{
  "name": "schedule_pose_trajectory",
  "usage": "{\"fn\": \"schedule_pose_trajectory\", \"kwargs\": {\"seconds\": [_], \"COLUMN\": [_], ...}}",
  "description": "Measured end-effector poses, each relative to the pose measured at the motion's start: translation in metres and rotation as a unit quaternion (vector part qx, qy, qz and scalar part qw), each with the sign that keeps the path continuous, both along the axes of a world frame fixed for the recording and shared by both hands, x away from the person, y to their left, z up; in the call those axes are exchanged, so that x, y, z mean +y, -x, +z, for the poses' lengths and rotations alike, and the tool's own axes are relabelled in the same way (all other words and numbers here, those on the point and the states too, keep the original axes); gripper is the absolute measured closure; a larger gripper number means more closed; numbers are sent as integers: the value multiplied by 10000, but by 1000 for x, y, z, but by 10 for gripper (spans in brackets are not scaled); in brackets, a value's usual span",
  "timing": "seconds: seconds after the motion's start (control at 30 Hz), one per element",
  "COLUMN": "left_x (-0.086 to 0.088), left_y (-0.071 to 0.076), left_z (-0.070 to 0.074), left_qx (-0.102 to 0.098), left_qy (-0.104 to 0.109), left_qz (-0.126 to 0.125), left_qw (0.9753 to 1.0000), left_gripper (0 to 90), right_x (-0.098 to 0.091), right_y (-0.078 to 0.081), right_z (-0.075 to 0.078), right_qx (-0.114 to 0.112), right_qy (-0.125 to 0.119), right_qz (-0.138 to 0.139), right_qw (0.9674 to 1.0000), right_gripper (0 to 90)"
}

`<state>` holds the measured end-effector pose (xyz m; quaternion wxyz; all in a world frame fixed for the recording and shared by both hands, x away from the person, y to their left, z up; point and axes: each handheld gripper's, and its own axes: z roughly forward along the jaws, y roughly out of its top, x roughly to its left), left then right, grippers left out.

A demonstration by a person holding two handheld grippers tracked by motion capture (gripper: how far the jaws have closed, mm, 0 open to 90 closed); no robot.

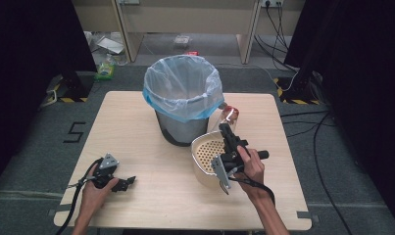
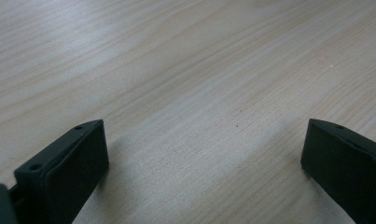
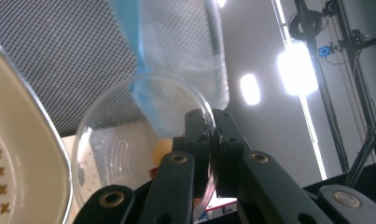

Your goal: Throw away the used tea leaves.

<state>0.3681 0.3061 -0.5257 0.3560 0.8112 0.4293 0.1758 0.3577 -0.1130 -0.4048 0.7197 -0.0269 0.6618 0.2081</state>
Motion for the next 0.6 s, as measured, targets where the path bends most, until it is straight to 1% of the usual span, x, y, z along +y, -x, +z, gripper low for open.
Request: {"fn": "schedule_pose_trajectory", "kwargs": {"seconds": [0.03,0.1,0.17,0.2,0.27,0.33,0.37,0.47,0.5,0.53,0.57,0.6], "left_x": [0,0,0,0,0,0,0,0,0,0,0,0], "left_y": [0,0,0,0,0,0,0,0,0,0,0,0], "left_z": [0,0,0,0,0,0,0,0,0,0,0,0], "left_qx": [1,2,1,1,3,1,1,0,2,1,1,1], "left_qy": [-1,0,-1,-1,0,2,1,0,2,1,1,1], "left_qz": [-1,0,0,0,-1,2,2,1,1,1,1,1], "left_qw": [10000,10000,10000,10000,10000,10000,10000,10000,10000,10000,10000,10000], "left_gripper": [0,0,0,0,0,0,0,0,0,0,0,0], "right_x": [2,2,3,3,5,6,9,9,7,6,6,6], "right_y": [2,2,4,4,0,0,2,0,1,1,-1,-1], "right_z": [-1,-2,-4,-4,-12,-14,-17,-18,-17,-17,-17,-17], "right_qx": [-165,-194,-290,-290,-363,-377,-469,-468,-579,-549,-468,-468], "right_qy": [132,176,236,236,412,449,539,569,600,527,487,487], "right_qz": [70,55,74,74,-51,-55,-9,-83,-43,-37,-105,-105], "right_qw": [9998,9996,9993,9993,9985,9983,9974,9972,9965,9971,9977,9977], "right_gripper": [871,870,872,872,873,873,873,873,875,875,874,874]}}
